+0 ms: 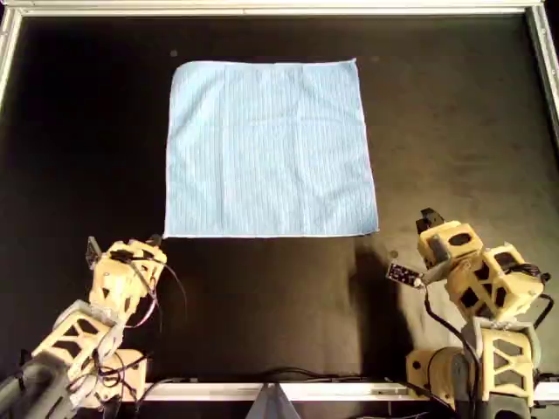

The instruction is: Fold a cloth

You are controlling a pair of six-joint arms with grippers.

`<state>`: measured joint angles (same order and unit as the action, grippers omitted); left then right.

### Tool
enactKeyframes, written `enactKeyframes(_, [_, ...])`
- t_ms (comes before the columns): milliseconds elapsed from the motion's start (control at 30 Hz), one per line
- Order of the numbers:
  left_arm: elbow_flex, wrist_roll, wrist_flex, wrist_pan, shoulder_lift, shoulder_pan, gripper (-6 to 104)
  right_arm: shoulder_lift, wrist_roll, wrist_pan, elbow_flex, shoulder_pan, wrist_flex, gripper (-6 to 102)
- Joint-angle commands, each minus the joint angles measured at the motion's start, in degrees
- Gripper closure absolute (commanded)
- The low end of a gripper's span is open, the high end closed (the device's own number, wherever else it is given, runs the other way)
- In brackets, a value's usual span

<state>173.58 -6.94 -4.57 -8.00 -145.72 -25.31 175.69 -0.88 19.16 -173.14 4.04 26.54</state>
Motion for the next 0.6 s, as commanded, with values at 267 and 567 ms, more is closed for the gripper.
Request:
enactKeyframes(267, [-2.29,6.15,0.00,0.44,1.32,-0.88,24,-23.99,-8.26,-2.11,8.53,-11.69,-2.46,33])
enactKeyframes(567, [-11.87,6.42,0.00,5.45,17.93,-0.09,24,-66.80,-8.09,-7.12,35.77,-11.78,-2.55,33])
